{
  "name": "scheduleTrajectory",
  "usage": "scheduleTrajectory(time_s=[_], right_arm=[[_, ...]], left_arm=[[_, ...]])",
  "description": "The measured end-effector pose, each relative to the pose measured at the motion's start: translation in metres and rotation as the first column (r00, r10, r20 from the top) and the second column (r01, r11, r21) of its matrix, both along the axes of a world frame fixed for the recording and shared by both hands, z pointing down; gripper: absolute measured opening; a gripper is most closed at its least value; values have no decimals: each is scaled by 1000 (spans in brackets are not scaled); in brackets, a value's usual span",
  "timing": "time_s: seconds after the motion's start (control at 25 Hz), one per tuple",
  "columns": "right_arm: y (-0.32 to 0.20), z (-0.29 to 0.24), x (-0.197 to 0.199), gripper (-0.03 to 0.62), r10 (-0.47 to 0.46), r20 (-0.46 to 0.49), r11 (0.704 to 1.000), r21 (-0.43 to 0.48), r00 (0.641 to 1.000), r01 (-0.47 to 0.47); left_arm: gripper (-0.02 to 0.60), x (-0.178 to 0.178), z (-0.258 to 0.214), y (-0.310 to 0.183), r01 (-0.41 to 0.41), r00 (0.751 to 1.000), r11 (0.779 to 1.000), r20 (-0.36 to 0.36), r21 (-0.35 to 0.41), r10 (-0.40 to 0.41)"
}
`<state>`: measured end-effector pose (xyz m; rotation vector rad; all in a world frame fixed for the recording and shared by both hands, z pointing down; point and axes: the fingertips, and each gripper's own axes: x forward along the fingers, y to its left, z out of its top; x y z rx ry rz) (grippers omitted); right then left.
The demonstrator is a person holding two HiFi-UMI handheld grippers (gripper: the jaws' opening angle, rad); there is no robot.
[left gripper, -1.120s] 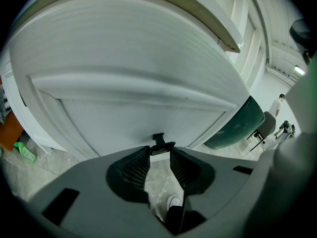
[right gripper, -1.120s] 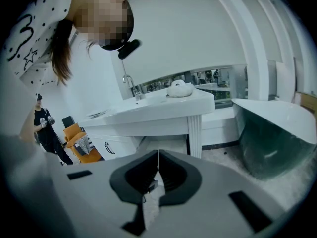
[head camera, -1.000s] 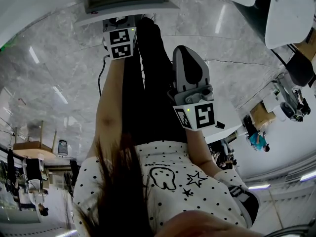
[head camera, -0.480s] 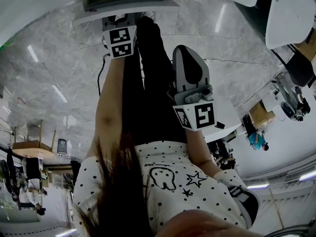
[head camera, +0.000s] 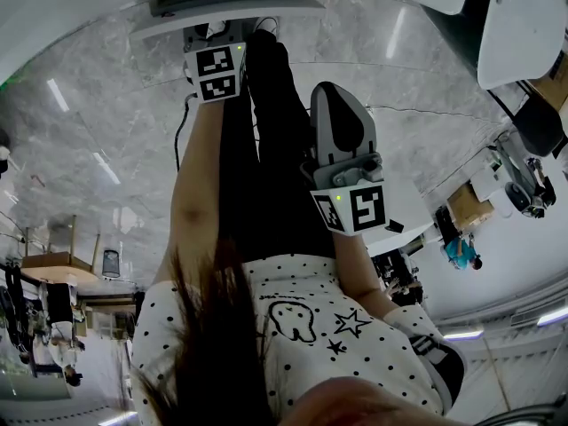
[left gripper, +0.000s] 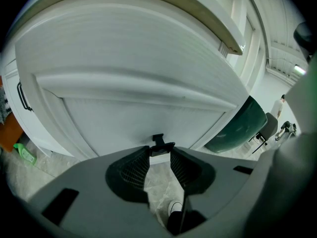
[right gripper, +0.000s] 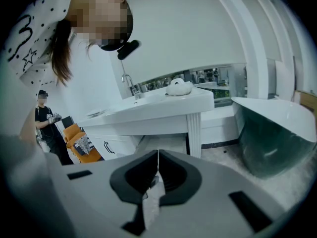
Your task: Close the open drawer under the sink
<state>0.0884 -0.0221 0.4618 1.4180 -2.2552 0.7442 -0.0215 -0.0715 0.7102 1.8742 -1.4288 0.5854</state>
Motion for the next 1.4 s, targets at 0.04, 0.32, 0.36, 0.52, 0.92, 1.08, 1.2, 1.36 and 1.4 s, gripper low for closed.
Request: scheduleTrajectory(time_s=[0.04, 0.32, 0.36, 0.52, 0.92, 1.08, 1.2, 1.36, 1.4], right_arm=[[0, 0, 0, 15, 0, 0, 1000, -1, 1000, 0], [2, 4, -3, 15, 2, 1, 1000, -8, 1000, -2], [2, 4, -2, 15, 3, 2, 1000, -9, 1000, -3], [2, 5, 0, 15, 6, 2, 1000, -10, 1000, -6], [4, 2, -2, 15, 5, 4, 1000, -11, 1000, -5], [1, 3, -1, 15, 5, 2, 1000, -13, 1000, -5], [1, 4, 0, 15, 5, 2, 1000, -15, 1000, -5], [3, 4, 1, 15, 7, 2, 1000, -14, 1000, -7], [3, 5, 1, 15, 8, 2, 1000, -15, 1000, -8]], left_arm=[[126, 0, 0, 0, 1, 1000, 1000, -1, 0, -1], [127, -3, 0, -11, 5, 1000, 1000, -5, 16, -5], [129, -3, 0, -12, 6, 1000, 1000, -4, 18, -6], [129, -1, 1, -13, -7, 1000, 1000, -3, 25, 8], [135, -3, -4, -23, 8, 1000, 999, -18, 36, -8], [137, -4, -4, -31, 30, 999, 999, -32, 37, -29], [137, -2, -4, -34, 44, 998, 998, -47, 39, -42], [137, -2, -4, -34, 55, 997, 998, -52, 38, -53], [137, -3, -3, -35, 57, 997, 998, -53, 36, -55]])
